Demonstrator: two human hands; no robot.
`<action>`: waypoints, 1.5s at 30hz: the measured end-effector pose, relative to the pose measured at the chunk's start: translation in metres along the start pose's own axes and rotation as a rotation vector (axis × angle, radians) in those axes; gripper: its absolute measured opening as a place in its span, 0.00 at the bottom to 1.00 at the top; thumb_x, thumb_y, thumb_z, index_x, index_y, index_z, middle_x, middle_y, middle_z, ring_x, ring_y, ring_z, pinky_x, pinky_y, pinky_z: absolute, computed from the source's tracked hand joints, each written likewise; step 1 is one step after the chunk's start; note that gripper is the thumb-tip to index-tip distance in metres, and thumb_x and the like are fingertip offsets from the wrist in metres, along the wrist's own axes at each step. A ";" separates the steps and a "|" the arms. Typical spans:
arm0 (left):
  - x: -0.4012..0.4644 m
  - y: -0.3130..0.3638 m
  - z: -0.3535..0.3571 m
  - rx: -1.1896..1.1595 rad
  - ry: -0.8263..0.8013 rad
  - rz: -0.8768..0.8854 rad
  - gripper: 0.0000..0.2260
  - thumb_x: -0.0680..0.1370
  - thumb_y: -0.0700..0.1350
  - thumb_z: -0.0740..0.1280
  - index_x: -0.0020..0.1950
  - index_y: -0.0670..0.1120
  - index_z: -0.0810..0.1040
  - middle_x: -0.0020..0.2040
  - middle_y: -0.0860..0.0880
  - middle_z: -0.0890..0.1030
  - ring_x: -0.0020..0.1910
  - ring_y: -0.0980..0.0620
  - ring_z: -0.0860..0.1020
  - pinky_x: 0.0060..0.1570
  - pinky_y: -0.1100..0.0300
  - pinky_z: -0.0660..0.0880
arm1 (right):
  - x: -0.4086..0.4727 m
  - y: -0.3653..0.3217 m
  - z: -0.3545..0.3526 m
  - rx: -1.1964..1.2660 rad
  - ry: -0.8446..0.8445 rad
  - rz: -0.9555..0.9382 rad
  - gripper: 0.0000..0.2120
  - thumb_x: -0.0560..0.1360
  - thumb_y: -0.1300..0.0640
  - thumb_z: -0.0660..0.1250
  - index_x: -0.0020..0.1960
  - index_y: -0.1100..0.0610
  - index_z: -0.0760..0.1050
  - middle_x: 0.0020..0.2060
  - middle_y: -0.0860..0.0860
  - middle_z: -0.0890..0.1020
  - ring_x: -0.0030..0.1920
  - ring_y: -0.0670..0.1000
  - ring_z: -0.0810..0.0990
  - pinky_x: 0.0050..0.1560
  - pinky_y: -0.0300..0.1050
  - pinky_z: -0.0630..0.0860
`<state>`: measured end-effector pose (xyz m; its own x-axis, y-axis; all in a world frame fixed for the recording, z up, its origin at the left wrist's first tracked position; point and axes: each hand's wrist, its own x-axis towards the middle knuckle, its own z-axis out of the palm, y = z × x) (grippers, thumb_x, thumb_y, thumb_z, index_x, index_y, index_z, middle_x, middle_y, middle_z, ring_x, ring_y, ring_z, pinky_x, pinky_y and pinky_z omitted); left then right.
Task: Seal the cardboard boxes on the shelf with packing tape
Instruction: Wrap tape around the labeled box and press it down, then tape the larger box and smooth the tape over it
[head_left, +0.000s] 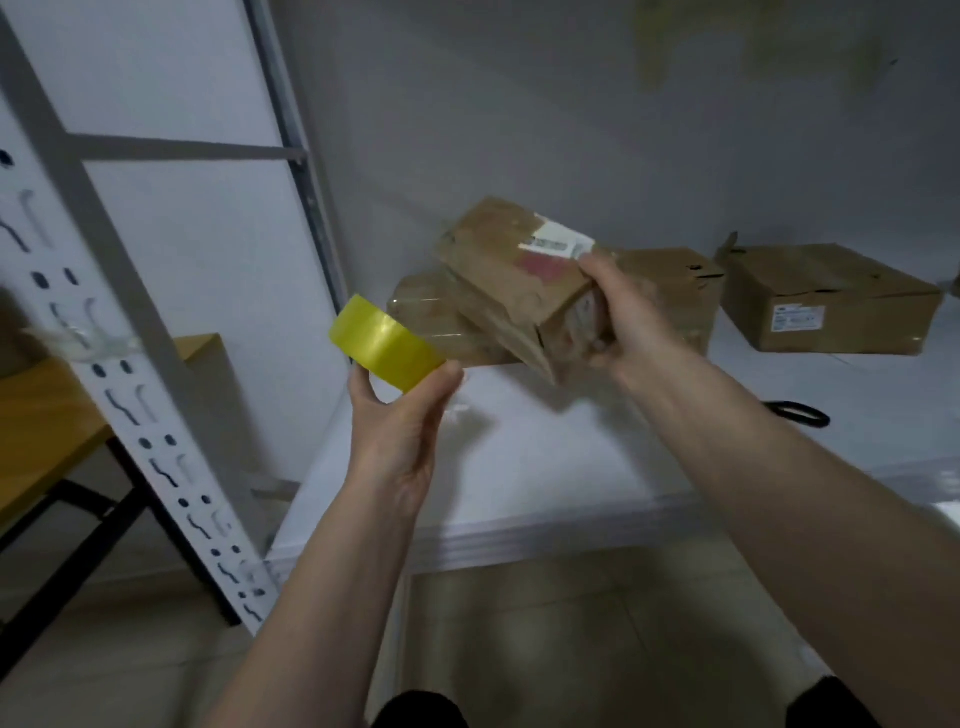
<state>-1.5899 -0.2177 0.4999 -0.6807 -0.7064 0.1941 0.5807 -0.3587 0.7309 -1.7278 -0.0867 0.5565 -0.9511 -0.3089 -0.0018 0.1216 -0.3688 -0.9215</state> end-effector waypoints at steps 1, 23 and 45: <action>0.006 0.001 -0.005 0.025 0.010 -0.013 0.38 0.68 0.27 0.72 0.74 0.45 0.65 0.41 0.48 0.83 0.41 0.50 0.83 0.47 0.59 0.80 | 0.016 -0.002 0.019 0.019 -0.040 0.034 0.24 0.71 0.47 0.72 0.63 0.56 0.74 0.49 0.54 0.84 0.39 0.50 0.84 0.33 0.47 0.81; 0.070 -0.055 -0.023 0.329 -0.150 -0.298 0.35 0.65 0.24 0.73 0.70 0.40 0.70 0.39 0.46 0.82 0.35 0.52 0.83 0.33 0.63 0.79 | 0.066 0.072 -0.065 -1.801 -0.127 -0.548 0.12 0.79 0.58 0.56 0.59 0.56 0.74 0.58 0.54 0.74 0.59 0.56 0.69 0.58 0.51 0.66; 0.122 -0.107 0.073 0.271 -0.133 -0.134 0.32 0.62 0.26 0.75 0.64 0.41 0.74 0.50 0.41 0.81 0.46 0.46 0.81 0.50 0.54 0.79 | 0.153 -0.012 -0.149 -0.591 0.210 -0.135 0.26 0.82 0.42 0.49 0.72 0.56 0.67 0.68 0.53 0.72 0.68 0.55 0.70 0.66 0.49 0.64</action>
<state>-1.7680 -0.2209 0.4931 -0.8057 -0.5715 0.1555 0.3545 -0.2549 0.8996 -1.9172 0.0004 0.5092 -0.9897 -0.0936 0.1088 -0.1236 0.1715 -0.9774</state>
